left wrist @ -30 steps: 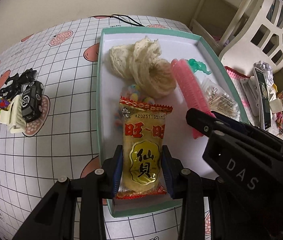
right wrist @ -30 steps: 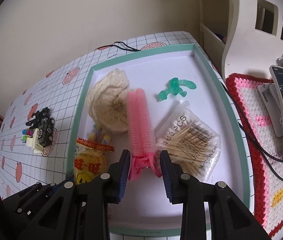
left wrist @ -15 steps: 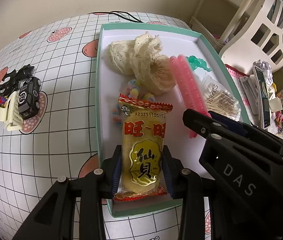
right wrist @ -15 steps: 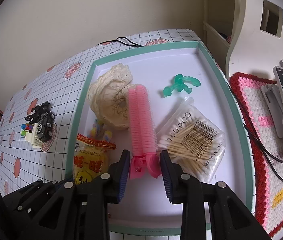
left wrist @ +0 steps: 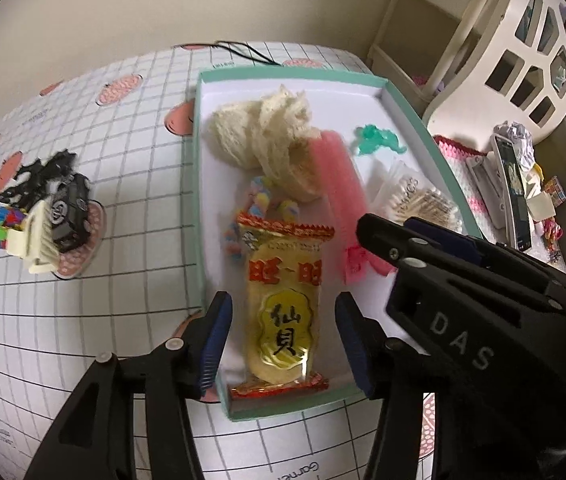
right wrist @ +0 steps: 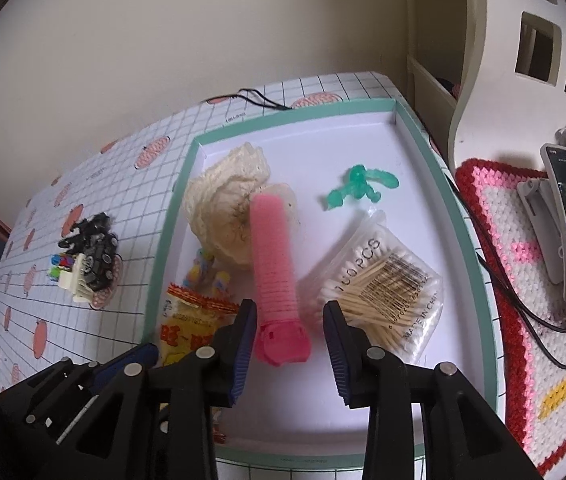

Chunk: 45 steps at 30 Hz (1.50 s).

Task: Organize objects
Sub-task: 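Lower and release the snack bag with the left tool while the right tool releases the curler in the tray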

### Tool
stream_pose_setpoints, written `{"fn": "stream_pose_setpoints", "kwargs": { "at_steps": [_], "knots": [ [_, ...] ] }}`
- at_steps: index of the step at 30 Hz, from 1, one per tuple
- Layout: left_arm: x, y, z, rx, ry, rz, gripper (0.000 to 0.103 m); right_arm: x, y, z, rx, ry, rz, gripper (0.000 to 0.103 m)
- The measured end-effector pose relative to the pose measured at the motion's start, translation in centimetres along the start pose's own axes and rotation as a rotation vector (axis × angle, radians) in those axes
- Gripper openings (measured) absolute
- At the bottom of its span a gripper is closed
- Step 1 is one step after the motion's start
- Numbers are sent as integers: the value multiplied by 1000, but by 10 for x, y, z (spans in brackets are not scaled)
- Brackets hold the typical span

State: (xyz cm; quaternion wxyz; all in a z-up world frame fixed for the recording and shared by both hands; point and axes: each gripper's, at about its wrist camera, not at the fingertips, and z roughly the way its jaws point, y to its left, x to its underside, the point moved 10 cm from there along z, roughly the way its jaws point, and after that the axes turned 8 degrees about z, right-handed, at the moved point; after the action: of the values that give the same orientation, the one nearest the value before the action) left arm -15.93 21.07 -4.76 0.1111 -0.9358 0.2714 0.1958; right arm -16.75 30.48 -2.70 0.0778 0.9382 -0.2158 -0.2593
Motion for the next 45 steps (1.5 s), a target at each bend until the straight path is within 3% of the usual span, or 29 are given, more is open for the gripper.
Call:
{"fn": "stream_pose_setpoints", "kwargs": {
  "at_steps": [8,18,21,24,30,32,35,45],
  "knots": [
    [-6,20,-19,-34,-55,-33,55,-8,2,-14,-14,-57,9,38],
    [-11,56,-26,-103,-95,-121,55,-7,1,-15,-1,-63,6,38],
    [-10,68,-28,-118,-101,-156,56,-7,-1,-14,1,-62,11,52],
    [-8,78,-28,-137,-104,-183,75,-7,-1,-15,3,-67,12,56],
    [-6,93,-30,-167,-124,-235,85,-7,1,-15,2,-76,7,76],
    [-6,97,-31,-177,-131,-245,96,-8,2,-15,4,-79,1,81],
    [-6,103,-32,-187,-143,-261,97,-8,3,-16,6,-85,-4,90],
    [-3,116,-36,-219,-158,-299,103,-7,3,-16,9,-91,-9,103]
  ]
}}
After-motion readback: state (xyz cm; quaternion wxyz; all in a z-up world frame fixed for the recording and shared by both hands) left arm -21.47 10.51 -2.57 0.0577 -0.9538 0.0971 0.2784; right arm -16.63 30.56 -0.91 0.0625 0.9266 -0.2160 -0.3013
